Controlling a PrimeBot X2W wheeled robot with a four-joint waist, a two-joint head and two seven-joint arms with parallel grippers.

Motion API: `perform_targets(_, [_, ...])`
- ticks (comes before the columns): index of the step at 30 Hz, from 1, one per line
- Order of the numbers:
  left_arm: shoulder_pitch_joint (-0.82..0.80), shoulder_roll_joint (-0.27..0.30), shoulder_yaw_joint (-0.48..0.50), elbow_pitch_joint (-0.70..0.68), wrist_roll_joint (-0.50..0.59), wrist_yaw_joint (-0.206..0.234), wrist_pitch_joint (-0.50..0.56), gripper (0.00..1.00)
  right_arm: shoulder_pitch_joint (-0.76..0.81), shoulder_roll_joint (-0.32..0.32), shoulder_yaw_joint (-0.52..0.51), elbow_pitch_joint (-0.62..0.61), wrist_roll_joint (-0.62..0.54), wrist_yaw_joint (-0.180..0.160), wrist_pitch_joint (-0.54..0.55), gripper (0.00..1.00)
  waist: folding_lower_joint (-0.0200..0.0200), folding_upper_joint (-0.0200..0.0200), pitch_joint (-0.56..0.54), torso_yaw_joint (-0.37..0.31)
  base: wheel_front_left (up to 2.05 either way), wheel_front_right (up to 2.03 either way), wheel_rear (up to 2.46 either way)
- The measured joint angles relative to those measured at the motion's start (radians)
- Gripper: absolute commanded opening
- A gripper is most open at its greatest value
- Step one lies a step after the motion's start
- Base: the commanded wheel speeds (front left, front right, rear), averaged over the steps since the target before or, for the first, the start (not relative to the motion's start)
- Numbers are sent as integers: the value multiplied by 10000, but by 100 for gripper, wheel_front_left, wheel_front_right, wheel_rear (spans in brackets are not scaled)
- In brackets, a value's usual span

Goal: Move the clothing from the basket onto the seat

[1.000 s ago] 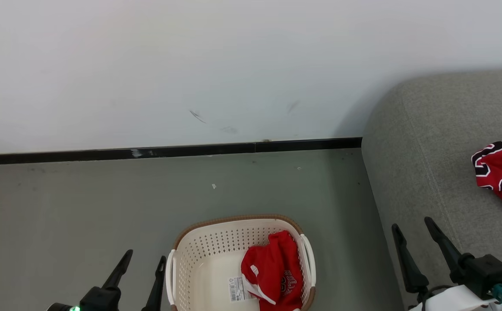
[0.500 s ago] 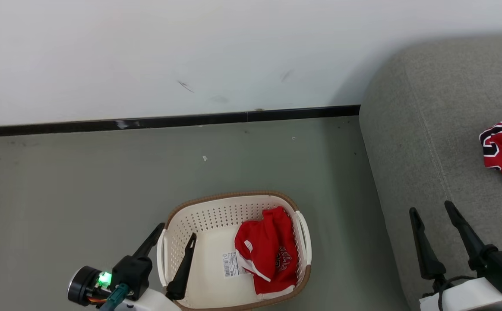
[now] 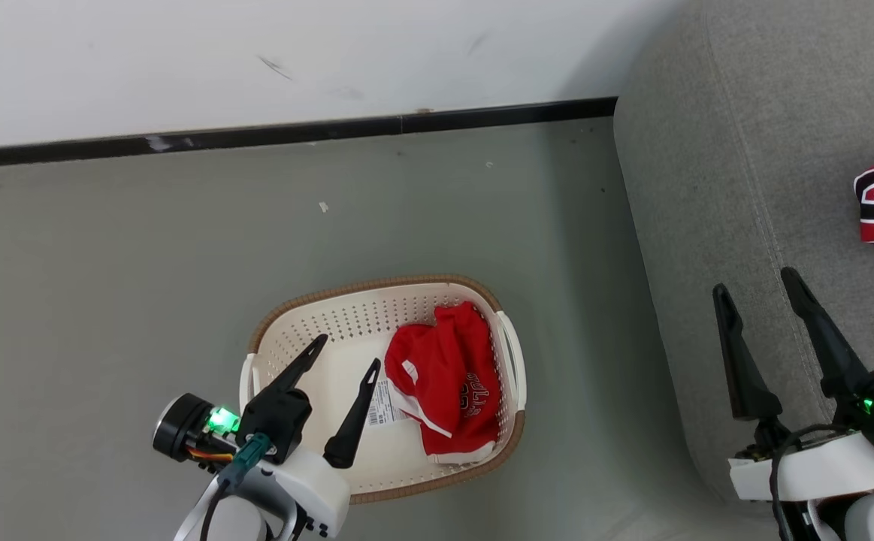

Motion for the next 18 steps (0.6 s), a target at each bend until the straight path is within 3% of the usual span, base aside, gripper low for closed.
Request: perform_targets(18, [-1508, -134, -268, 1246, 525, -4, 67, 100, -1430, -13, -79, -706, 353, 0, 0, 100, 0, 0, 2011, -861, 0, 0, 0])
